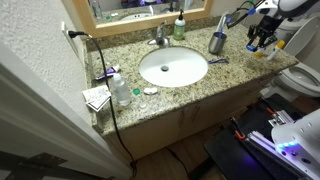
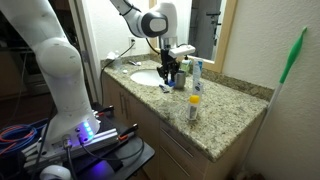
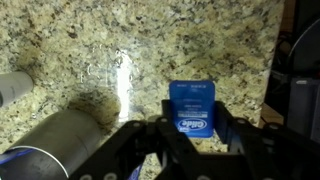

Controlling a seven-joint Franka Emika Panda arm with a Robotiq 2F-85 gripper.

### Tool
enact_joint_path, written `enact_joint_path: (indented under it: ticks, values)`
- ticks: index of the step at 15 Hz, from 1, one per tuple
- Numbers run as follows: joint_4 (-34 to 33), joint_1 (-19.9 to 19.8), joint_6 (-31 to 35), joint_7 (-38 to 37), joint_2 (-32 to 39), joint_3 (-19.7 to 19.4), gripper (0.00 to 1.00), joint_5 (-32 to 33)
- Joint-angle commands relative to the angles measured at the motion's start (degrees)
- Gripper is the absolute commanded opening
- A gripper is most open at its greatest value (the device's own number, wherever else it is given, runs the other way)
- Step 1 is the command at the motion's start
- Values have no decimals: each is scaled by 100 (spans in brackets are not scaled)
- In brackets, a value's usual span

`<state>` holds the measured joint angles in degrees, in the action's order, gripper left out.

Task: Move the blue object from the left of the sink to the right of the sink

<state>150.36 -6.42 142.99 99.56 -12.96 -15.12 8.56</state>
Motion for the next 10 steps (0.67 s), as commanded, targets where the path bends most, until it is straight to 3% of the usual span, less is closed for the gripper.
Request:
enact_joint_path:
  ticks: [1,5,10]
  values:
    - [-119,149,1006,-110,875,53,19,-629]
    - [-258,291,1810,31,1523,366,19,-1544]
    - [-533,-9,2268,-107,2150,723,19,-1554]
